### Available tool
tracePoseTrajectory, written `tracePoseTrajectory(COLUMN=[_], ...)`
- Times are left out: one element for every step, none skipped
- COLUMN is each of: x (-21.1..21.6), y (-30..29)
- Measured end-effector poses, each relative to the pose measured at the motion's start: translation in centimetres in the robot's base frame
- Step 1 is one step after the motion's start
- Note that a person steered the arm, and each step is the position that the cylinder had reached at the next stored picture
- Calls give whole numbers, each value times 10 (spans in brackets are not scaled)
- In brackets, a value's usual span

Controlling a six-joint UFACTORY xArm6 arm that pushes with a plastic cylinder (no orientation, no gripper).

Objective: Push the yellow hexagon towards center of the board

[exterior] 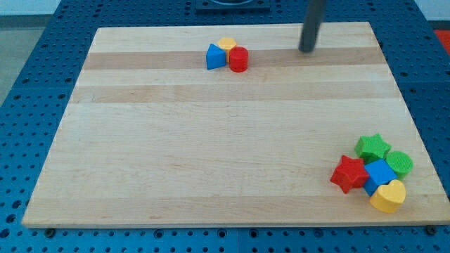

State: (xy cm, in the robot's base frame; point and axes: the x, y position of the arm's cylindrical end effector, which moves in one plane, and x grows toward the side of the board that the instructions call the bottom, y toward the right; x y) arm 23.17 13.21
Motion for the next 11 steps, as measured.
tracePoseTrajectory(x=[-38, -34, -34, -23, -17, -7, 7, 40, 77, 125, 163], y=[-30, -74, -101, -149, -172, -171, -161, -149, -139, -130, -122])
